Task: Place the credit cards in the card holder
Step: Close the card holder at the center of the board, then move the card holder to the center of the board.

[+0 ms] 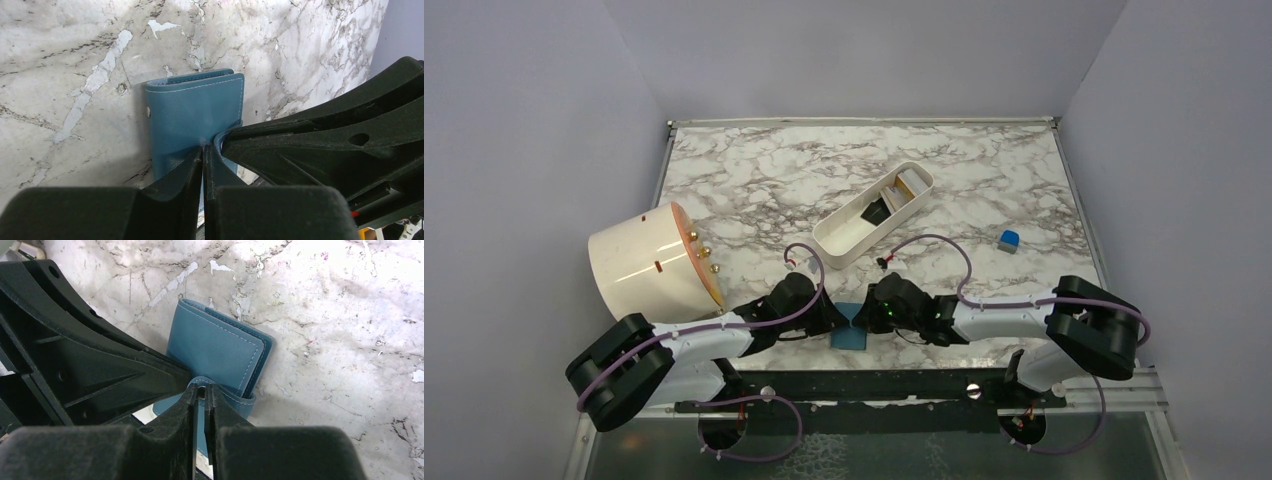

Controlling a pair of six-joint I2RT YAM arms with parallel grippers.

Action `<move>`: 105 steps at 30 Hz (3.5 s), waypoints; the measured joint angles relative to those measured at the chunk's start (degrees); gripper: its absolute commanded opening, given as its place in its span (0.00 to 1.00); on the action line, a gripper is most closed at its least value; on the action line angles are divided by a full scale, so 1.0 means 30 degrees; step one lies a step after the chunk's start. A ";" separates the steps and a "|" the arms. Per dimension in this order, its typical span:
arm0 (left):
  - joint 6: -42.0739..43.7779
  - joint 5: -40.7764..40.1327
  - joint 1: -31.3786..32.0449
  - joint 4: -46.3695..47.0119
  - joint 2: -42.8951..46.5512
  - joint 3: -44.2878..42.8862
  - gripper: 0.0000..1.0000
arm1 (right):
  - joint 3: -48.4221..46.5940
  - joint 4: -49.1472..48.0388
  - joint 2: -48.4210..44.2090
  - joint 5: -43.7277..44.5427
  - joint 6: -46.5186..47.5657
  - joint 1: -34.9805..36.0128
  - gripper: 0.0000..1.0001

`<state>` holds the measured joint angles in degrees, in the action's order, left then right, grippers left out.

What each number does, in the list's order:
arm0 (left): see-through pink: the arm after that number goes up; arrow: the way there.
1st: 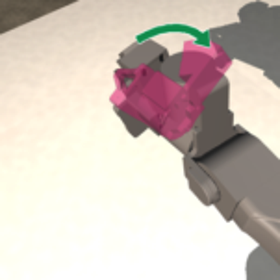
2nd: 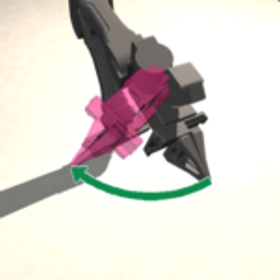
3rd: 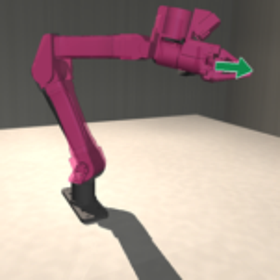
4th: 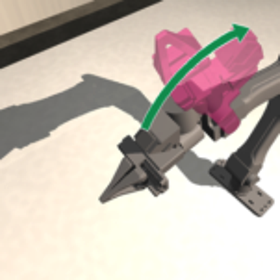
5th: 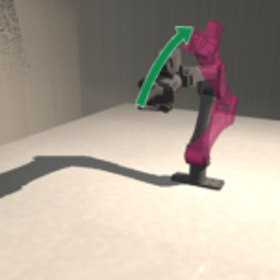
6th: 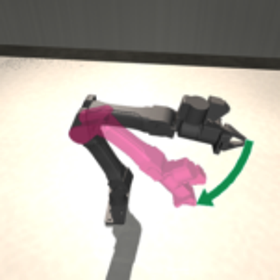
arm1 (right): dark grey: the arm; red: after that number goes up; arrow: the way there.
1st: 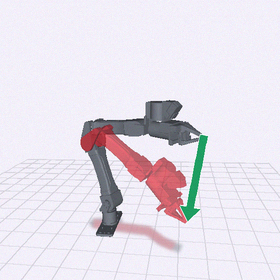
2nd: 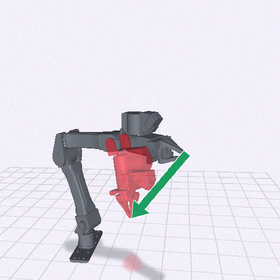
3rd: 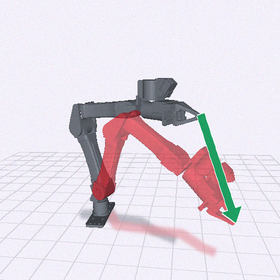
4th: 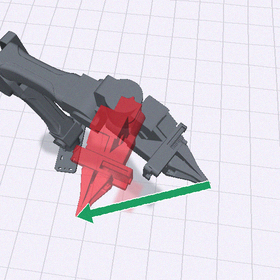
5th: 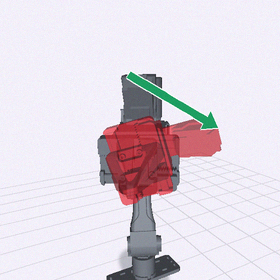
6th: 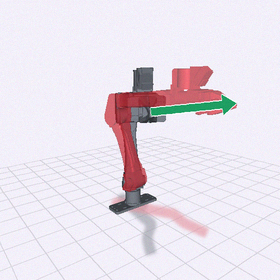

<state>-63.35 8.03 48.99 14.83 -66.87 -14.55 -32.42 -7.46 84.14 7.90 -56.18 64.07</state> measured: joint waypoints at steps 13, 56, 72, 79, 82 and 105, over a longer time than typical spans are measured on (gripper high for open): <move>0.0015 -0.0204 0.0000 -0.0459 -0.0029 -0.0233 0.00 | -0.0933 0.1202 0.0357 0.0561 0.0787 0.0474 0.06; 0.0306 -0.1209 0.0270 -0.1945 0.0583 -0.0510 0.00 | -0.4532 0.5450 0.3883 1.0724 -0.1333 0.5493 0.01; -0.0066 -0.1333 0.0335 -0.1829 0.0976 -0.0197 0.00 | -0.6601 0.8524 0.6615 1.6058 -0.3118 0.7781 0.01; 0.0036 -0.1486 0.0138 -0.3184 0.1974 -0.0197 0.00 | -0.6768 0.8284 0.7373 1.7391 -0.2776 0.8488 0.01; 0.0153 -0.1421 -0.0189 -0.3417 0.2106 -0.0182 0.00 | -0.6513 0.7774 0.7337 1.7442 -0.2506 0.8517 0.01; 0.4597 -0.4371 -0.0641 -1.1387 0.6135 -0.6135 0.68 | -0.8306 1.7209 0.1209 1.3872 -0.3002 0.9114 0.41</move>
<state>-49.56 -5.08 47.07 -19.33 -48.47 -32.95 -57.34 44.16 87.77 49.52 -65.19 91.42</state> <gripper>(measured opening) 0.548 0.360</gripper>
